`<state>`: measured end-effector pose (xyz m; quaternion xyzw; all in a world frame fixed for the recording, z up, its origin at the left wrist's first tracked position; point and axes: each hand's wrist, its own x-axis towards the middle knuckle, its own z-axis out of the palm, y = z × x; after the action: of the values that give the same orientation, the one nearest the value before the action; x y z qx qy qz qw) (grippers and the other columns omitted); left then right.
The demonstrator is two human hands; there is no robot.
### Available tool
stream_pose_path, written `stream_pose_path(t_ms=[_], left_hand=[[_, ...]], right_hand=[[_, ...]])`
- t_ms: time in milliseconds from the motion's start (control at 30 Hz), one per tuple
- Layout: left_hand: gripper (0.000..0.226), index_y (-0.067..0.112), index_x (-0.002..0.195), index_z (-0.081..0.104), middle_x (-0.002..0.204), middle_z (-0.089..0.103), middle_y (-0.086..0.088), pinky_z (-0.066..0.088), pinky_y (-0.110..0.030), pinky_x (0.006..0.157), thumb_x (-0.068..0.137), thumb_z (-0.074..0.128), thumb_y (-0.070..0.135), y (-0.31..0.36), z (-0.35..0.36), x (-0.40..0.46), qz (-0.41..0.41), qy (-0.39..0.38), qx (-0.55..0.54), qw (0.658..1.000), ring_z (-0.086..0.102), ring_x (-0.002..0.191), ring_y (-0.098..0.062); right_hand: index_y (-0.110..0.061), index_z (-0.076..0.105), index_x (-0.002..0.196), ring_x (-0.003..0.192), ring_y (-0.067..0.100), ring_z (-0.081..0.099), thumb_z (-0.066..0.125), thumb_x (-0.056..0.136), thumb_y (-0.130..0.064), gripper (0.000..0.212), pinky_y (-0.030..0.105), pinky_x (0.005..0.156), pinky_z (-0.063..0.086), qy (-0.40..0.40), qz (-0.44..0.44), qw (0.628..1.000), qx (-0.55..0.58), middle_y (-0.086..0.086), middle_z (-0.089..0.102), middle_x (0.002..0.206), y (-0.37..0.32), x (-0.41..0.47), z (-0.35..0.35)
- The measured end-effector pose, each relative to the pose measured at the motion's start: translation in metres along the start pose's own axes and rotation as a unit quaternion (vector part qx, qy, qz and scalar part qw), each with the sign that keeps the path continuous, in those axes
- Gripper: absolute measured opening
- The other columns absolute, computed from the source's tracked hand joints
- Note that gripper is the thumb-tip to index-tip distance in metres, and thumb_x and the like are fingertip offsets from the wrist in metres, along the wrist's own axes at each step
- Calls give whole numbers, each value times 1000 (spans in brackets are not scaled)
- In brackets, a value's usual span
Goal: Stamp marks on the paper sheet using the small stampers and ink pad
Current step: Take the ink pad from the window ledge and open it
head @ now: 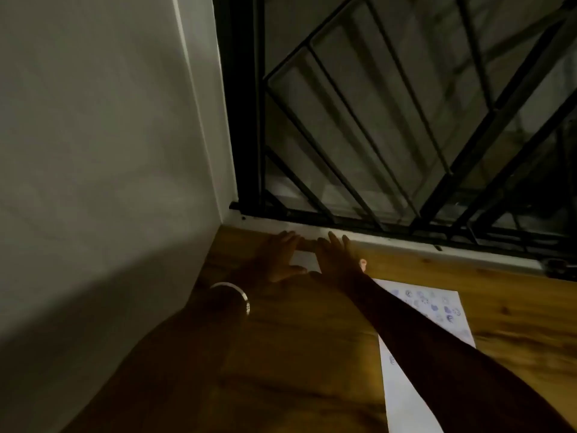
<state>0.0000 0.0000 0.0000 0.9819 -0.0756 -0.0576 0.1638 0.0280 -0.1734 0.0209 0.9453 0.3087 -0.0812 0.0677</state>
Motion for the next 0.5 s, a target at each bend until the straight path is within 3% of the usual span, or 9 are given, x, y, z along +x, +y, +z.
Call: stream_pose_path(t_ms=[233, 500], left_hand=[[94, 15, 151, 18, 158, 25, -9, 23, -47, 119, 80, 71, 45, -5, 19, 13, -22, -68, 13, 997, 23, 144, -31], [67, 11, 147, 30, 154, 33, -11, 26, -37, 118, 91, 62, 31, -1, 27, 0, -43, -46, -18, 998, 32, 140, -29]], right_hand=[[-18, 25, 148, 147, 30, 15, 53, 88, -54, 75, 57, 118, -1, -16, -19, 999, 23, 8, 30, 155, -4, 18, 17], [-18, 44, 137, 136, 26, 37, 51, 93, -41, 50, 55, 117, -1, 7, -7, 997, 76, 7, 50, 141, -11, 14, 34]])
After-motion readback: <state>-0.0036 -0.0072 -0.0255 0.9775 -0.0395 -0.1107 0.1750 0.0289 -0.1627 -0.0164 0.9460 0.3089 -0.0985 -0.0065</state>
